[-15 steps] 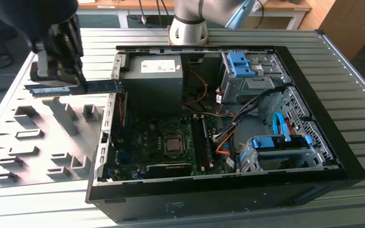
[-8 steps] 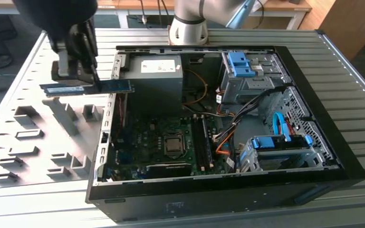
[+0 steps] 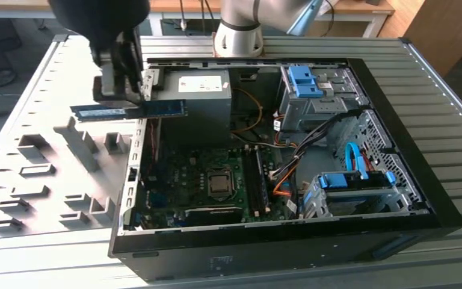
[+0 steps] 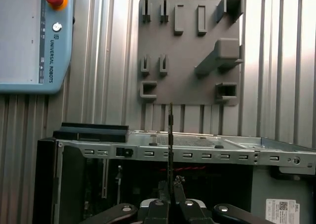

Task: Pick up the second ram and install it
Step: 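Pick up the second ram and move it above second insertion slot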

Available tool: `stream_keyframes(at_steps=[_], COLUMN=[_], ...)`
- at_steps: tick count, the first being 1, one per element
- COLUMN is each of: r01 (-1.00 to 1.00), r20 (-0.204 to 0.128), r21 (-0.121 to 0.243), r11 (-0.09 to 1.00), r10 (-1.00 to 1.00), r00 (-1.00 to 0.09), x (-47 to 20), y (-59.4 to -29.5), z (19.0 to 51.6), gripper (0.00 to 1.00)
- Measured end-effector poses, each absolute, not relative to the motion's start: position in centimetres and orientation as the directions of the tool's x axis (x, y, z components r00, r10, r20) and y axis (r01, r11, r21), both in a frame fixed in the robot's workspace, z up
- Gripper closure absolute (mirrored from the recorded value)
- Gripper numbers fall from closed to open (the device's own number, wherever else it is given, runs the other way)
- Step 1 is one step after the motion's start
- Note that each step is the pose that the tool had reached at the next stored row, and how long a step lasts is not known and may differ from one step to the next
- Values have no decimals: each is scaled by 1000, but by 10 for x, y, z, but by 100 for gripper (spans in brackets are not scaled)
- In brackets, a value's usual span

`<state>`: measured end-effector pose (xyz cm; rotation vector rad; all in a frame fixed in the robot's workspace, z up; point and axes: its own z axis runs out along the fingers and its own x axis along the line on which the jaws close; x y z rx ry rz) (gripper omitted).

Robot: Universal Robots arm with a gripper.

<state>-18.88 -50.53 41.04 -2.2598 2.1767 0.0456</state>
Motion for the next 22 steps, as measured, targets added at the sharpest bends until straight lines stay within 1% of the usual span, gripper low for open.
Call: stream_keyframes(at_steps=[22], r01=[-999], r20=[-23], r21=[18], r11=[-38], r10=[-999], r00=[37], x=[-129], y=[-504], z=[410], gripper=[86])
